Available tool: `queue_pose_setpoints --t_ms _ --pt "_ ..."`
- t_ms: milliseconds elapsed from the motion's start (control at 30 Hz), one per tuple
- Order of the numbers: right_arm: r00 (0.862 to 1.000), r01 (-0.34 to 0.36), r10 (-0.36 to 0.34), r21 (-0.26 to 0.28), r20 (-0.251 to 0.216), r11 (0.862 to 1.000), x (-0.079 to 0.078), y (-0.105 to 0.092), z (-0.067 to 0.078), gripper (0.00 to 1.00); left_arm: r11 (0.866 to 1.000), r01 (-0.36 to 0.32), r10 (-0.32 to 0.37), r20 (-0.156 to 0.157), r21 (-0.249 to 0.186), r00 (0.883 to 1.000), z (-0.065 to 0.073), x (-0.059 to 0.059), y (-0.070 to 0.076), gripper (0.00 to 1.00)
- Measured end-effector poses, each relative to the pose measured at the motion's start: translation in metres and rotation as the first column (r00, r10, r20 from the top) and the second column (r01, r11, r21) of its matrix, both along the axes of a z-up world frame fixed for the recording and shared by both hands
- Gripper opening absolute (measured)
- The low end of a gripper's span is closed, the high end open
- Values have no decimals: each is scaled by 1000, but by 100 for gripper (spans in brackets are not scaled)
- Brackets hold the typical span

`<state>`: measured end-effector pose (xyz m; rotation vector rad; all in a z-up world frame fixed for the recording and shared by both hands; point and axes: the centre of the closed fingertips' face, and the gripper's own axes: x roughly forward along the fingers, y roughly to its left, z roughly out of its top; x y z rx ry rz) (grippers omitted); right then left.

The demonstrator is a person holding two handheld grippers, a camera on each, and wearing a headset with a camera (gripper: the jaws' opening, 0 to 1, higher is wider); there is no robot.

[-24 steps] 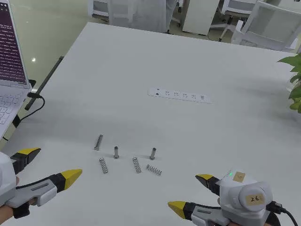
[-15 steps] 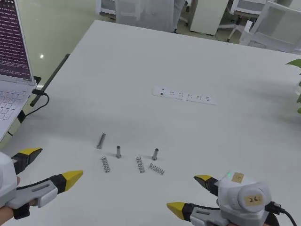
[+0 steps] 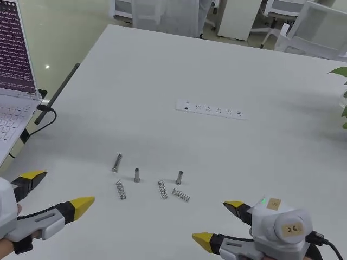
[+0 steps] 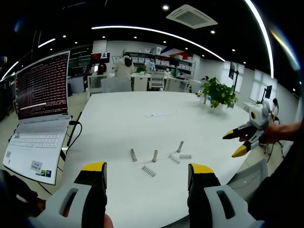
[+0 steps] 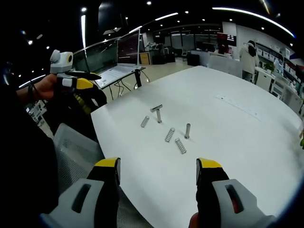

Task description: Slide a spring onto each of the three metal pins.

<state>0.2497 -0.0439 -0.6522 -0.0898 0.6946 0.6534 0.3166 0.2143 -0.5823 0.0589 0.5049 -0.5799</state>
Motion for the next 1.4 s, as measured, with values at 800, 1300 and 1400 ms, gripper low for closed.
queue_pose_setpoints --t_ms 800,1300,1400 --pt "996 89 -89 -23 -1 996 -14 -7 -1 63 997 79 -79 1 -11 997 -4 11 -9 66" --pt "995 101 -101 -25 -3 995 -15 -2 -1 62 997 79 -79 -15 -15 997 -9 10 0 64" --pt "994 105 -105 -23 -7 994 -16 -2 -3 62 997 83 -83 -17 -10 996 -10 10 0 64"
